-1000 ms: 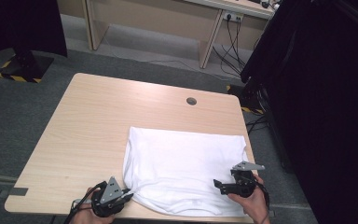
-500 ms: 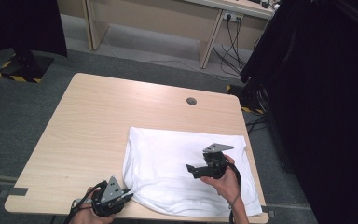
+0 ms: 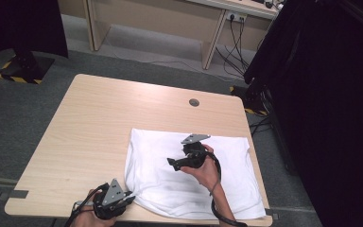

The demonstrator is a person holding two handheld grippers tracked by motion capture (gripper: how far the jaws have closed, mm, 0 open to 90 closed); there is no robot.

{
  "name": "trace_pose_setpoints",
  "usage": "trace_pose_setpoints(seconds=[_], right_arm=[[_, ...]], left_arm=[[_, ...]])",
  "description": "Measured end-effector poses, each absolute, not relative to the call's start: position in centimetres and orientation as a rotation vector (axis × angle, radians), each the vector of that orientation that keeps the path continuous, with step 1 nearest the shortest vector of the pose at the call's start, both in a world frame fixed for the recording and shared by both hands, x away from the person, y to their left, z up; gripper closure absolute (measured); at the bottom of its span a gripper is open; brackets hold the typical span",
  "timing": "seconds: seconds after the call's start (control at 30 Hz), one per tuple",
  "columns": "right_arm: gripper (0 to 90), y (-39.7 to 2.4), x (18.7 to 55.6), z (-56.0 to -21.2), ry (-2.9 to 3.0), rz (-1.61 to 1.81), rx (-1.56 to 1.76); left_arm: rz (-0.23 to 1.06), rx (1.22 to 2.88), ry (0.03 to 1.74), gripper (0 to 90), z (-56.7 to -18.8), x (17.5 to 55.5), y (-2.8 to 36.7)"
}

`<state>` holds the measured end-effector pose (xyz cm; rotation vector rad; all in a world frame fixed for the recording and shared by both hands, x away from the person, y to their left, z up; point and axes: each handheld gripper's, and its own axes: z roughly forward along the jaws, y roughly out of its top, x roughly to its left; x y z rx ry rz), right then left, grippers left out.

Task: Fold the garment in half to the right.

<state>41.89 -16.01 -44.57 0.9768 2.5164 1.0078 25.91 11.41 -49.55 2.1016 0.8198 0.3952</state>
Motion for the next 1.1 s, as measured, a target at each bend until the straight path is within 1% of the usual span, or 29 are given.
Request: trace_pose_setpoints(seconds=[0.27, 0.77, 1.1], right_arm=[[17.4, -13.2, 43.6, -45.1, 2.557, 0.987, 0.952], [24.6, -9.5, 46.3, -44.2, 2.591, 0.987, 0.887], [26.2, -6.7, 48.0, -44.2, 2.627, 0.954, 0.857]], left_arm=[[0.392, 2.104, 0.815, 77.3, -49.5, 25.9, 11.5], [0.388, 2.102, 0.814, 77.5, -49.5, 26.0, 11.5], [0.392, 2.106, 0.805, 77.4, -49.6, 26.0, 11.5]])
